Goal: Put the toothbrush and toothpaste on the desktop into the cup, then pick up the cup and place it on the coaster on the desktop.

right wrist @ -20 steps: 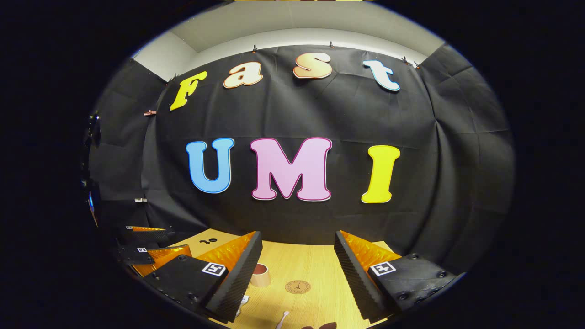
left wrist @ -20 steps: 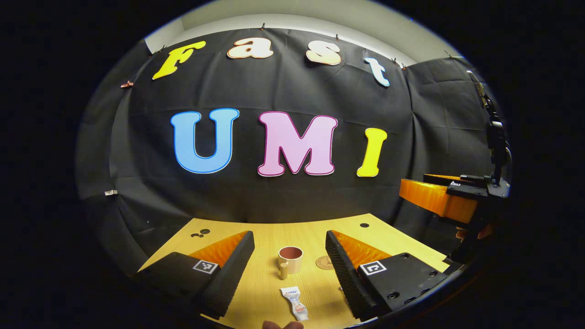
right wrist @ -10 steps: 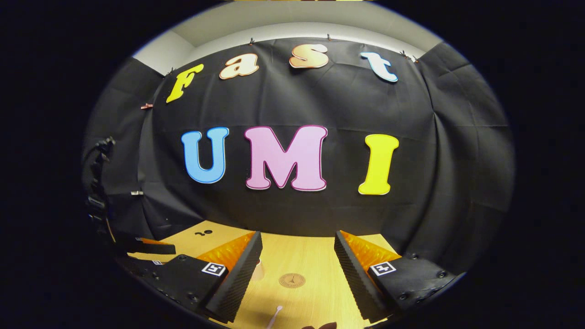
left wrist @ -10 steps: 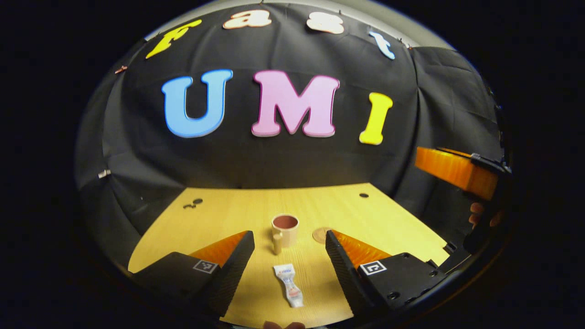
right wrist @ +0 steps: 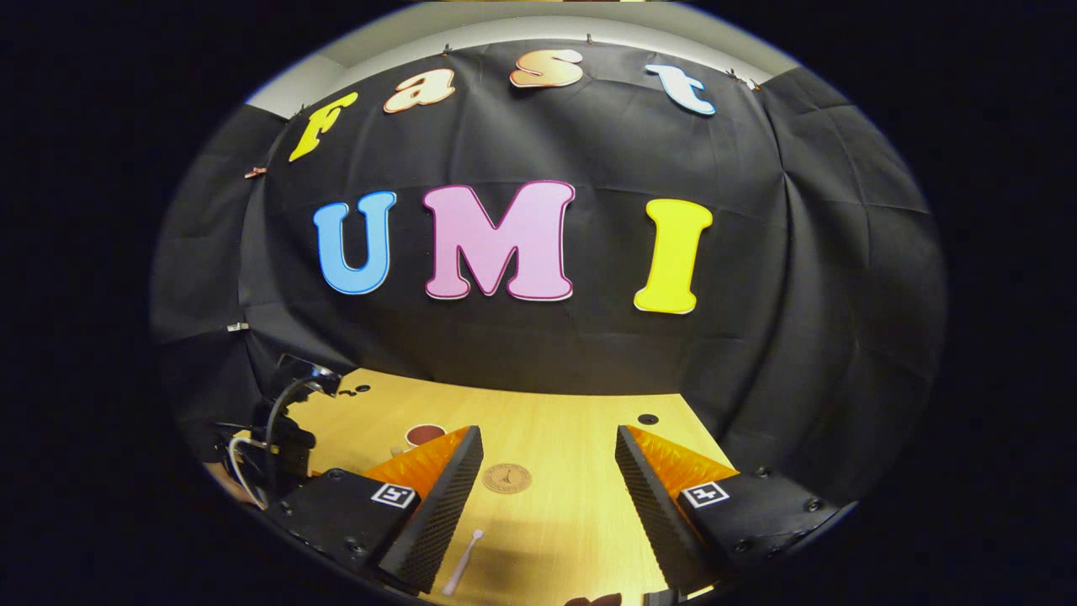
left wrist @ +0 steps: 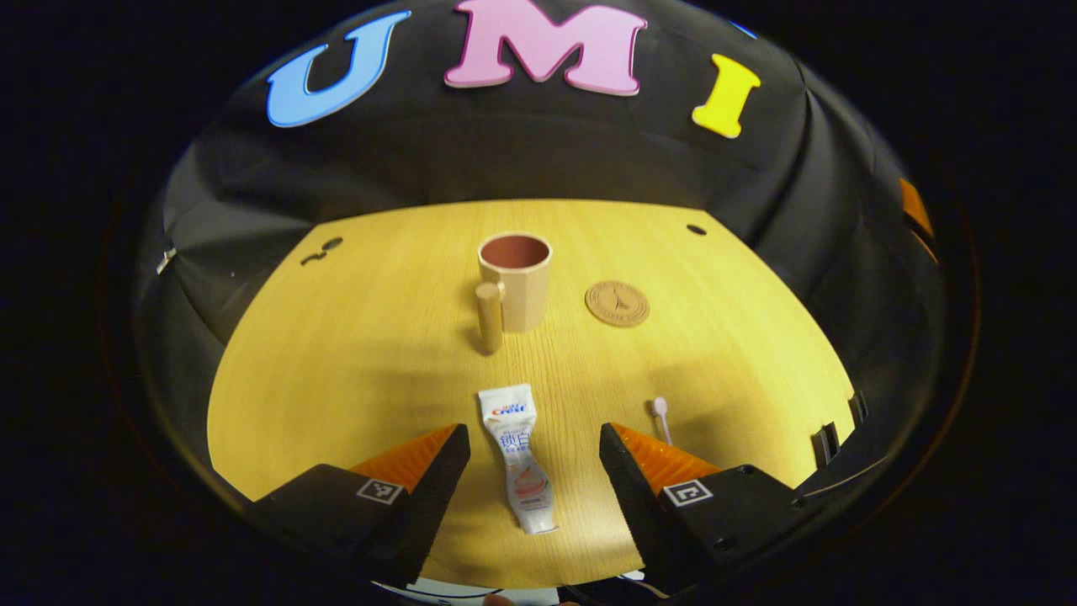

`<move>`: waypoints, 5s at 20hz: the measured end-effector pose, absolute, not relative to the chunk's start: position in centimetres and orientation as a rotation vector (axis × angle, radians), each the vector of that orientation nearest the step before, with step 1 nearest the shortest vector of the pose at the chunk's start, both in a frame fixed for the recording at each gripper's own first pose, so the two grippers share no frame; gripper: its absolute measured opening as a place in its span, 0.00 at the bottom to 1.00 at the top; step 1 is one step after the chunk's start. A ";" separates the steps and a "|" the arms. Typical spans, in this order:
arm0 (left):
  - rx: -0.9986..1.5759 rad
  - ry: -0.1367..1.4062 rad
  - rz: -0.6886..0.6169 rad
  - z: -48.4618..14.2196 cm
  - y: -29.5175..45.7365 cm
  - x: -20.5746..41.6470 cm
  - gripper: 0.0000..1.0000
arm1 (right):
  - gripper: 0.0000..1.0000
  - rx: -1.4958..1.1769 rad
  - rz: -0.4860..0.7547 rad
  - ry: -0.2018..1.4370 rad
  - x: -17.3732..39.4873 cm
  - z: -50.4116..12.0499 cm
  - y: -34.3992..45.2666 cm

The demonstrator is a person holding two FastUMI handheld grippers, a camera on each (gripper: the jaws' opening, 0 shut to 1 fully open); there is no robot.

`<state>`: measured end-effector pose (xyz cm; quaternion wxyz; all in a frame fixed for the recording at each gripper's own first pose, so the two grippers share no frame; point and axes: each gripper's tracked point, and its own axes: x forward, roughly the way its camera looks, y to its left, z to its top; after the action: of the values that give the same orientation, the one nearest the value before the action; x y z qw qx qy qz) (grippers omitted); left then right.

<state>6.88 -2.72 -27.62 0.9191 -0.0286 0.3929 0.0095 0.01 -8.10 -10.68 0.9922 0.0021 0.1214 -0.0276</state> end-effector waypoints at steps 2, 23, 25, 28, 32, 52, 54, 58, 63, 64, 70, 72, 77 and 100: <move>-0.069 0.871 0.048 -30.2 -2.3 7.7 0.94 | 0.97 0.015 -0.064 0.260 0.2 -11.3 -9.2; -0.070 1.120 0.097 -35.1 -1.5 9.3 0.36 | 0.98 0.150 0.052 0.425 3.0 -19.1 -12.3; -0.052 1.133 0.068 -35.2 -1.6 9.5 0.31 | 0.99 0.145 0.051 0.470 2.3 -20.5 -11.8; -0.020 1.136 0.004 -34.9 -1.6 9.5 0.24 | 0.99 0.135 0.028 0.581 0.5 -22.9 -10.7; -0.093 1.105 -0.127 -33.1 -2.3 7.8 0.21 | 0.98 0.145 0.000 0.717 -2.8 -25.7 -7.1; -0.151 0.925 -0.150 -26.4 9.5 -4.3 0.21 | 0.85 0.059 -0.075 1.082 -4.8 -39.1 3.7; -0.159 0.927 -0.144 -26.5 10.0 -4.9 0.21 | 0.82 0.052 -0.088 1.121 -4.8 -40.2 3.6; -0.175 0.927 -0.129 -26.7 10.6 -5.7 0.21 | 0.72 0.072 -0.098 1.165 -4.7 -41.2 3.8; -0.198 0.940 -0.114 -27.4 10.6 -5.7 0.21 | 0.29 0.061 -0.061 1.184 -4.8 -40.6 4.1; -0.203 0.939 -0.113 -27.4 10.3 -5.6 0.21 | 0.11 0.072 -0.056 1.197 -4.8 -41.2 4.1; -0.243 0.877 -0.132 -25.6 7.7 -2.7 0.20 | 0.05 0.204 0.008 1.087 -3.8 -39.3 4.0; -0.244 0.837 -0.146 -24.2 6.7 -0.8 0.21 | 0.05 0.257 0.033 1.006 -3.0 -37.0 3.5; -0.267 0.674 -0.185 -18.7 3.6 5.8 0.21 | 0.05 0.335 0.122 0.813 0.1 -30.0 2.3; -0.254 0.205 -0.180 -14.9 0.8 32.2 0.20 | 0.05 0.446 0.062 0.657 -1.3 -21.6 -7.3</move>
<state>32.23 0.76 -14.94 0.9827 -0.1261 0.1020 -0.0896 -1.29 -7.26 -21.61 0.9216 0.2173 0.3201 0.0300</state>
